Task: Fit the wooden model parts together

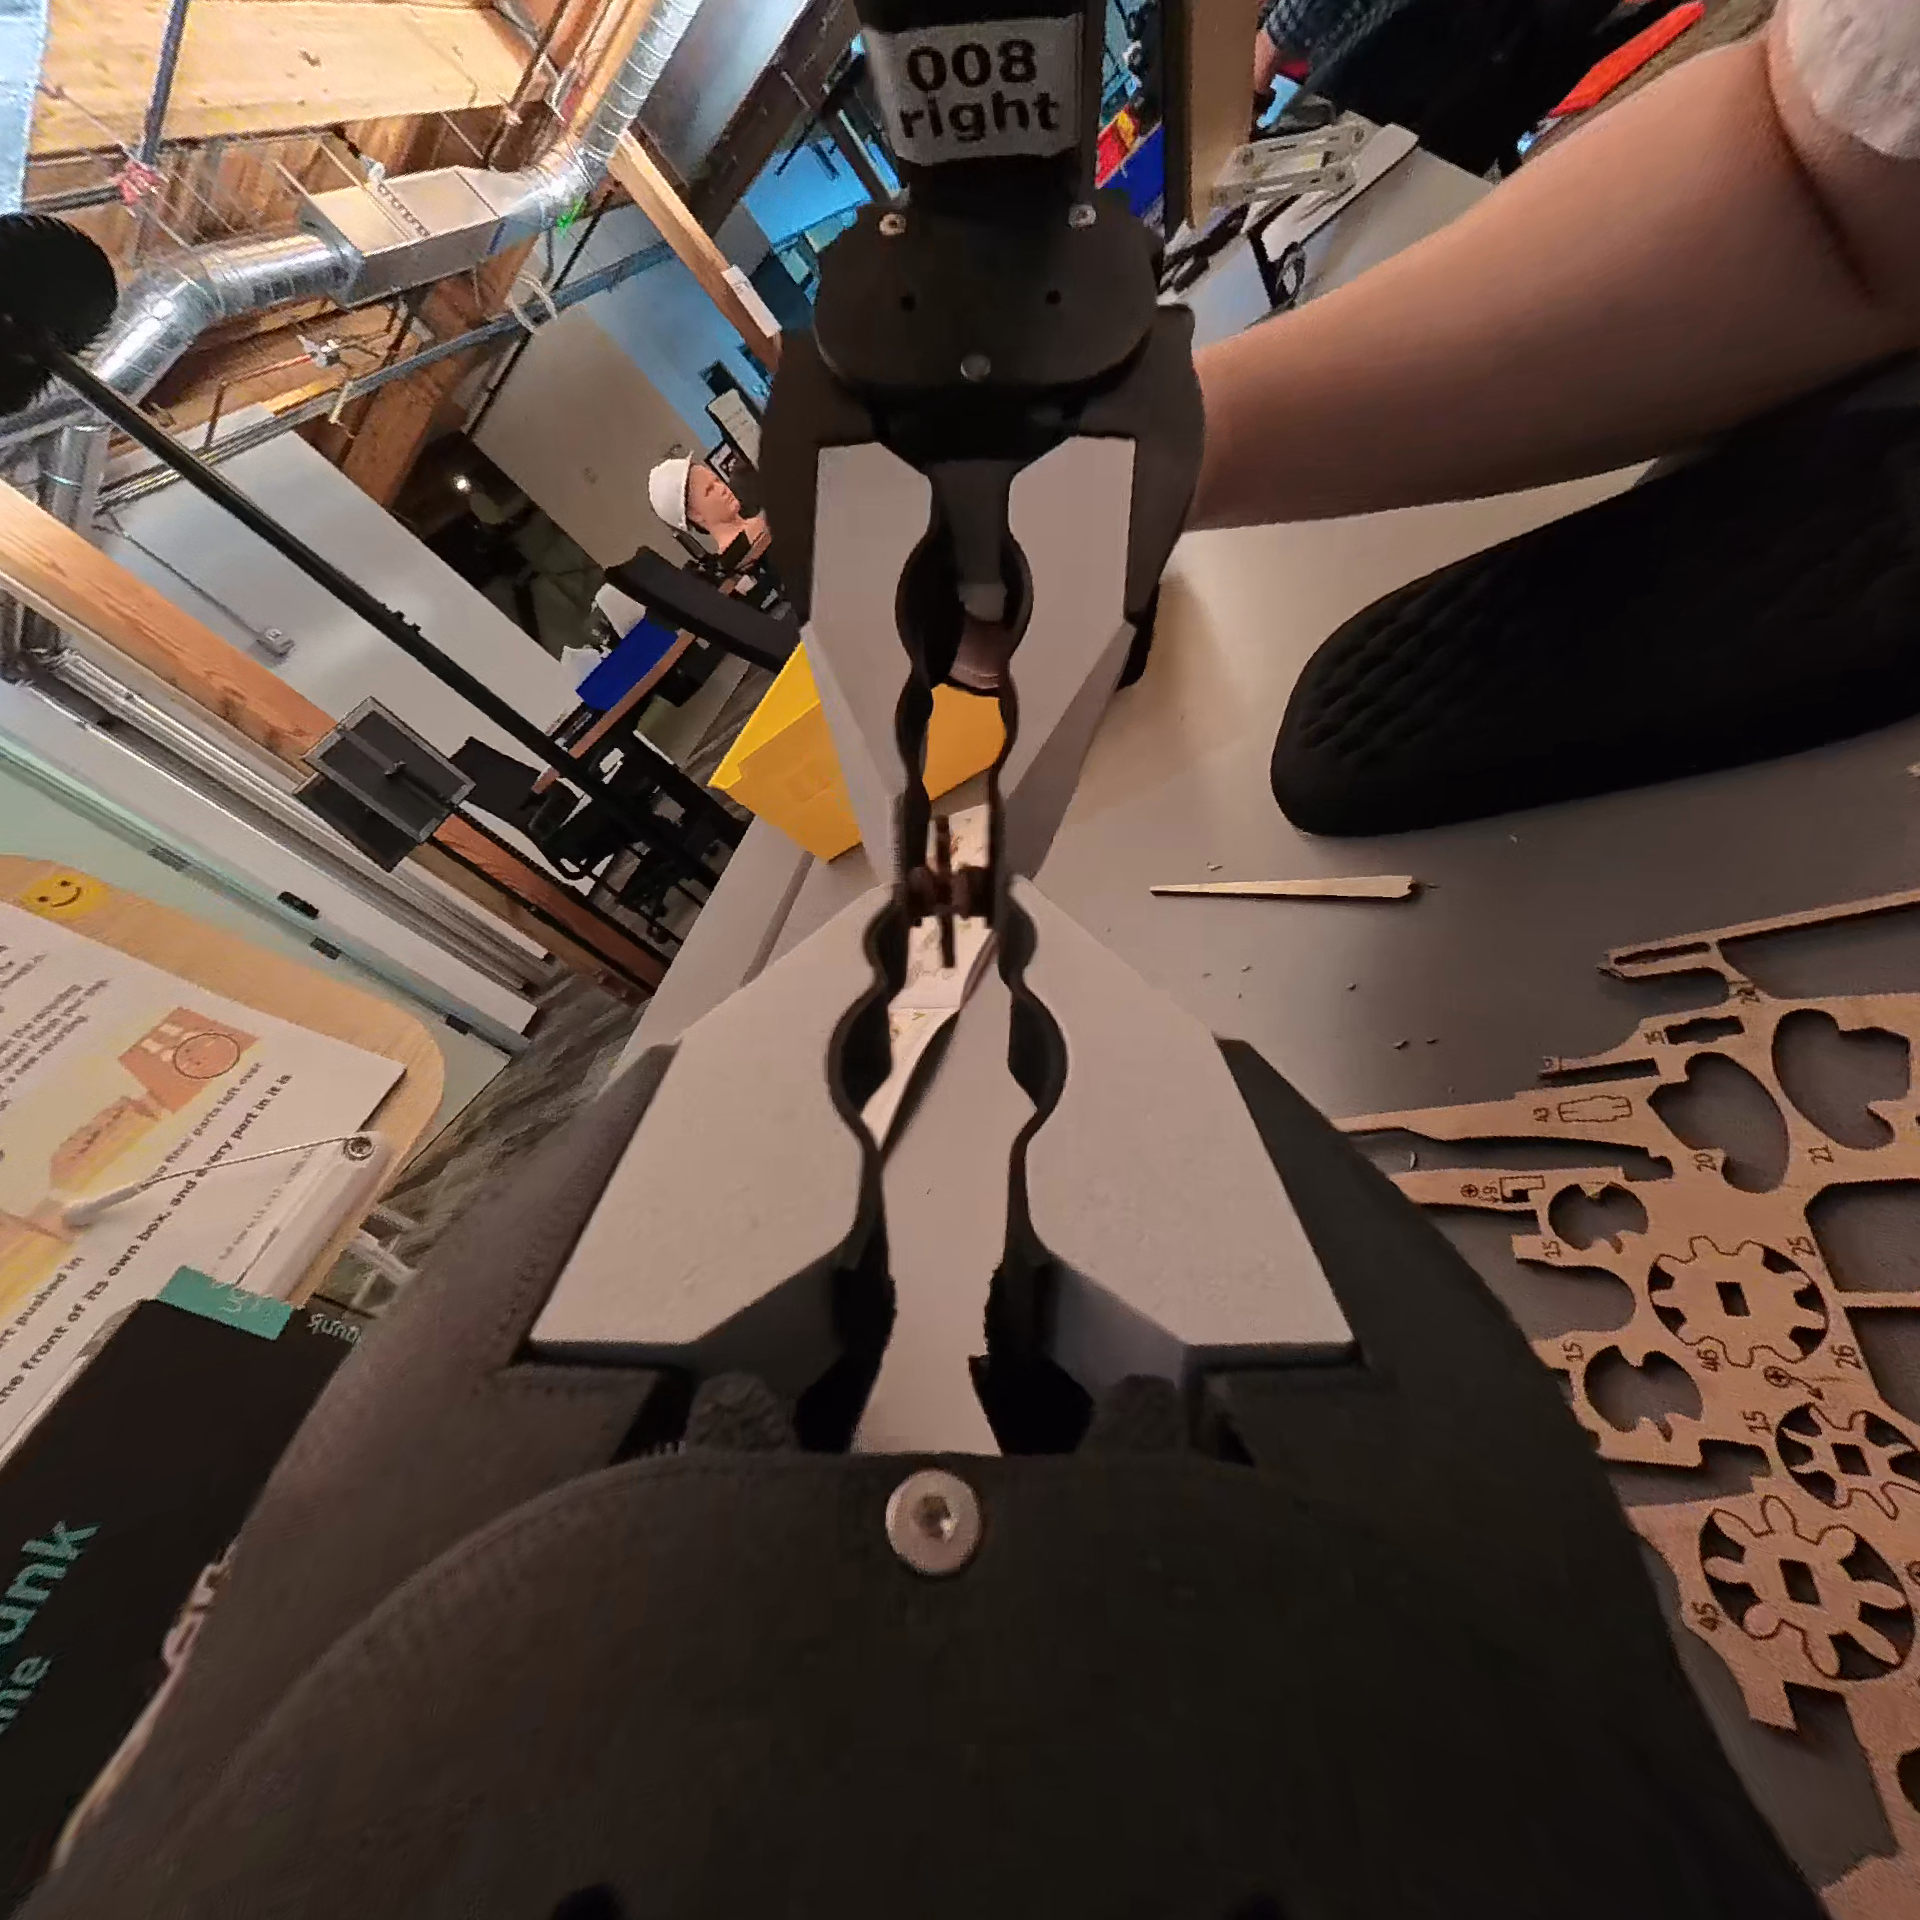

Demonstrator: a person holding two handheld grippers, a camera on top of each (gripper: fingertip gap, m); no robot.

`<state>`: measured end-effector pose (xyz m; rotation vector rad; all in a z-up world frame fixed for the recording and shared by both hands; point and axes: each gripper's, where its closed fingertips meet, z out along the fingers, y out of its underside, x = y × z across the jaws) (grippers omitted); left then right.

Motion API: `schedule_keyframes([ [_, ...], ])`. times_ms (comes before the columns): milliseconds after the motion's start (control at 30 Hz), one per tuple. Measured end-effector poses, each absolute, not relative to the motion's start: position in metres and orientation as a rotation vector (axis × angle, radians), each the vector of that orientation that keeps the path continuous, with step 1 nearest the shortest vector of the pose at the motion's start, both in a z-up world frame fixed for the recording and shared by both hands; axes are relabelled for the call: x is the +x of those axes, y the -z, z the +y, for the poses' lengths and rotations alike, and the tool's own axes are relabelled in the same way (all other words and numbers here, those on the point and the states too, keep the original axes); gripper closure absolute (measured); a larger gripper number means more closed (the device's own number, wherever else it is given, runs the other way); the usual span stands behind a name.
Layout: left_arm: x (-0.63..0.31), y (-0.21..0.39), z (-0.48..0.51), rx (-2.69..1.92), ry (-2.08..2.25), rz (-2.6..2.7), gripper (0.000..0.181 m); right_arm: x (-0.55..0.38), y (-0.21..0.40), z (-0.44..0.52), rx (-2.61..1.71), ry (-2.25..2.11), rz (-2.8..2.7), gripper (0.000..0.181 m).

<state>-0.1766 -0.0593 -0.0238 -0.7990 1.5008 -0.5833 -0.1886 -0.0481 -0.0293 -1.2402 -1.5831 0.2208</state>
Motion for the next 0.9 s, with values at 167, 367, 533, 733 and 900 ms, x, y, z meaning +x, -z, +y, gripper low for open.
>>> schedule_keyframes([
  [167, -0.179, 0.018, -0.062, -0.820, 0.709, 1.473, 0.169, -0.191, 0.025, -0.053, -1.227, -0.240, -1.587, 0.169],
  [367, -0.185, 0.004, -0.067, -0.809, 0.841, 1.421, 0.170, -0.191, 0.004, -0.063, -1.166, -0.386, -1.514, 0.171],
  [533, -0.187, -0.003, -0.073, -0.768, 0.842, 1.415, 0.170, -0.195, -0.002, -0.067, -1.119, -0.354, -1.511, 0.169],
  [733, -0.189, -0.011, -0.073, -0.771, 0.846, 1.397, 0.170, -0.197, -0.010, -0.068, -1.148, -0.383, -1.463, 0.170],
  [900, -0.192, -0.022, -0.075, -0.806, 0.885, 1.374, 0.170, -0.199, -0.021, -0.069, -1.160, -0.481, -1.390, 0.170],
])
